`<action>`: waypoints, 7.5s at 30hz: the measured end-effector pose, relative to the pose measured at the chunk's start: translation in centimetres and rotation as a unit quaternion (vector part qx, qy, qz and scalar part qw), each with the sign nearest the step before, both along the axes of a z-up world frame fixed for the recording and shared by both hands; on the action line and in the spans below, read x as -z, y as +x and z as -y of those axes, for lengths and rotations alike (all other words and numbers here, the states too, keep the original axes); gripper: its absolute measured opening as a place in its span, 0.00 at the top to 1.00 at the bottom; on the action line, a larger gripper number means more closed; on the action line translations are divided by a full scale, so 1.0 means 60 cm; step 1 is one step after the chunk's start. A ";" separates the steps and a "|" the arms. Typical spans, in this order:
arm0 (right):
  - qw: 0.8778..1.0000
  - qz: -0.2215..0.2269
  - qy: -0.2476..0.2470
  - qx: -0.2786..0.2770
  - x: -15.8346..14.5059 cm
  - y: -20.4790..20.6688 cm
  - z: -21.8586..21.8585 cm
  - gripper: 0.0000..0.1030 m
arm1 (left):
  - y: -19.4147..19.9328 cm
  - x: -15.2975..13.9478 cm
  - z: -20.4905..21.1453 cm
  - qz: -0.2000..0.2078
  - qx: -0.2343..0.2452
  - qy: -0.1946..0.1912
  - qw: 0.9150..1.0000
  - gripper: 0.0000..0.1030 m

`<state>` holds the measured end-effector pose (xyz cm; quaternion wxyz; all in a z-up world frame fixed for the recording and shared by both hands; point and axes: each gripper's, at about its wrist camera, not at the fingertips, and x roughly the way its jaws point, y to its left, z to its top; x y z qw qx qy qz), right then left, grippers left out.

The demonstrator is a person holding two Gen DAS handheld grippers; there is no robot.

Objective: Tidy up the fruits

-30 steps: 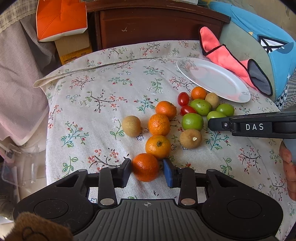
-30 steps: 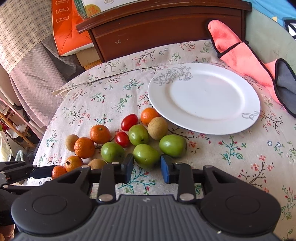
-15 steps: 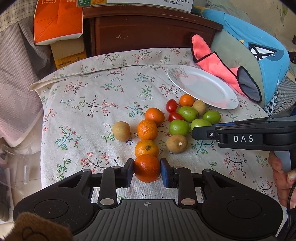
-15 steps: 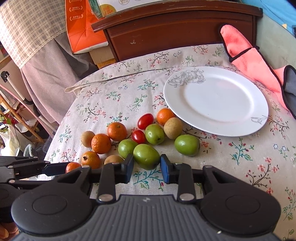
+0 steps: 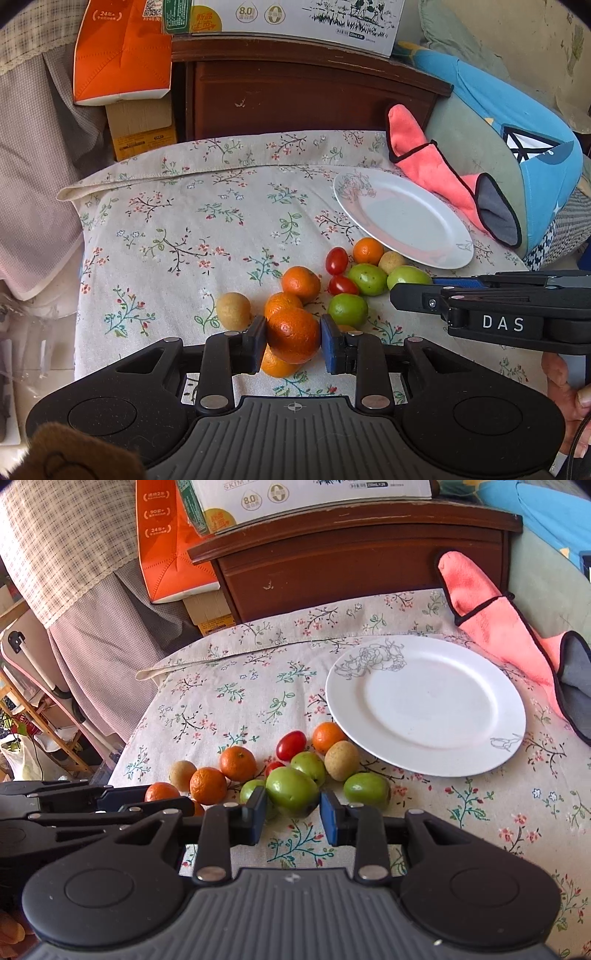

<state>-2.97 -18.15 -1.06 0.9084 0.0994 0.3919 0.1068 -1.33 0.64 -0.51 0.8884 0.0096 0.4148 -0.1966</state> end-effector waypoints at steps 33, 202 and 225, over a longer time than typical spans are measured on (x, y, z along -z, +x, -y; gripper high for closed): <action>0.993 -0.030 0.021 0.111 0.013 0.106 0.140 0.70 | 0.163 0.018 0.138 -0.015 0.023 -0.098 0.995 0.73; 0.999 -0.035 -0.027 -0.015 0.018 0.043 0.071 0.65 | 0.055 -0.007 -0.034 -0.017 0.017 0.044 0.999 0.38; 0.997 -0.049 -0.057 -0.036 0.040 0.054 0.042 0.63 | 0.086 0.032 -0.037 -0.041 -0.023 0.043 0.998 0.53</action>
